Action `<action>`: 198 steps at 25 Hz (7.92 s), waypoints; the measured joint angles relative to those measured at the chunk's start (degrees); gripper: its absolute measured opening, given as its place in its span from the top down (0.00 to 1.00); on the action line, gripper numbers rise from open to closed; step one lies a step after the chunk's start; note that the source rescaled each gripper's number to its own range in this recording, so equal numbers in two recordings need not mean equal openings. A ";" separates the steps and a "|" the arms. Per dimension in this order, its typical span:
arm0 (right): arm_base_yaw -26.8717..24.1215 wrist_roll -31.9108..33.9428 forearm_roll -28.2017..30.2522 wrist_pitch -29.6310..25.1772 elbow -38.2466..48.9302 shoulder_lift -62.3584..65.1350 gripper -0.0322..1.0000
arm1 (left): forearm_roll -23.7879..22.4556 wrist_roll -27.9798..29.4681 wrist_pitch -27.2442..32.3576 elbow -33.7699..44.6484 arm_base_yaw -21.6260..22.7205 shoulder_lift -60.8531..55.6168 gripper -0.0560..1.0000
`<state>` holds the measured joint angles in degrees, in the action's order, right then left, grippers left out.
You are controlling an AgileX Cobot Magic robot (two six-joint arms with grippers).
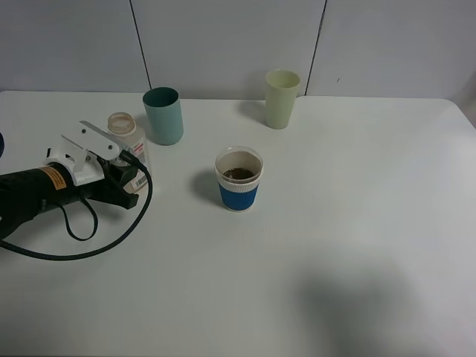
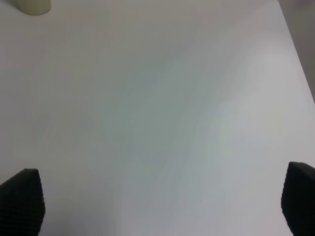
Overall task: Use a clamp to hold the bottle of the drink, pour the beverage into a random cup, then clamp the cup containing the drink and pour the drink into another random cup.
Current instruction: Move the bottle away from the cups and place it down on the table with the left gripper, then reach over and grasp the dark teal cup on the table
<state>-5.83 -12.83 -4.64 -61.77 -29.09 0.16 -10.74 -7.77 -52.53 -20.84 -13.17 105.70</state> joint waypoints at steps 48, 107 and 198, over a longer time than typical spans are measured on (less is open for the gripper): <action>0.00 0.00 0.00 0.00 0.00 0.00 0.11 | 9.17 4.02 11.70 9.13 0.00 -30.96 0.01; 0.00 0.00 0.00 0.00 0.00 0.00 0.11 | 13.48 8.50 111.58 -9.94 15.13 -106.00 0.00; 0.75 1.37 -1.09 22.41 -1.57 -29.89 0.18 | 14.87 8.37 112.52 -8.06 14.40 -106.00 0.00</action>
<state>-5.08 -11.46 -5.73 -39.36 -30.66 -29.72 4.13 0.60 59.99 -28.90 1.23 -0.30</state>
